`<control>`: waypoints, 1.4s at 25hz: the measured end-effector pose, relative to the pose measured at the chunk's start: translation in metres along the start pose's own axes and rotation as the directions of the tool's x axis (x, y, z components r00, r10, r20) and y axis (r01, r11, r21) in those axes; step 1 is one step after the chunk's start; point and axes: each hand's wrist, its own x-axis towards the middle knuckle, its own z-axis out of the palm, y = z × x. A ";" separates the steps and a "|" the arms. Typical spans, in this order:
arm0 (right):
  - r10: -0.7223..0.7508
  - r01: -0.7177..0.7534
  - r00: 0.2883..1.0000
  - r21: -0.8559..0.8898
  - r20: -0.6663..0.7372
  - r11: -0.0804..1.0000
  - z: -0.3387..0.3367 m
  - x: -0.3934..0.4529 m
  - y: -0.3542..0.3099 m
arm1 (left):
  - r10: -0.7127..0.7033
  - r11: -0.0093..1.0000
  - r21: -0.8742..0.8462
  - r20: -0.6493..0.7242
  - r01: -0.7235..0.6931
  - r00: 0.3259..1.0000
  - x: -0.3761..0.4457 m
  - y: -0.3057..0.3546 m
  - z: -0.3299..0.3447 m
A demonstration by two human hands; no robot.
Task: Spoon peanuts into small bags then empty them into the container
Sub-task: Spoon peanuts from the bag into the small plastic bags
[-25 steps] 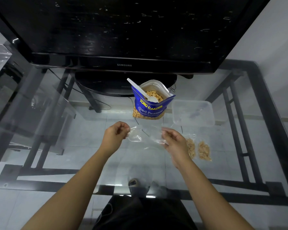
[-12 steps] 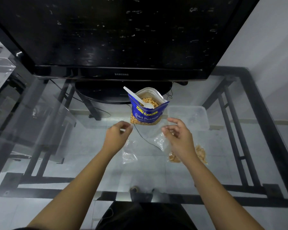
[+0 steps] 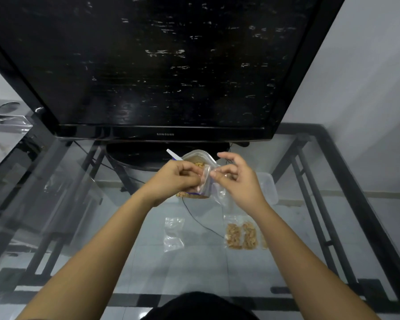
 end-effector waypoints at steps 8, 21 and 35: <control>0.113 -0.116 0.990 0.027 0.086 0.993 -0.034 0.016 0.000 | 0.180 0.932 0.353 -0.255 -0.082 0.950 0.007 0.021 -0.027; 0.142 -0.146 0.989 0.112 0.040 0.983 -0.026 0.023 0.016 | 0.146 0.946 0.324 -0.403 -0.008 0.903 0.019 0.006 -0.011; -0.214 0.307 0.951 -0.629 0.221 0.714 0.000 0.023 0.017 | 0.033 0.976 0.215 -0.320 0.039 0.947 0.018 0.000 -0.006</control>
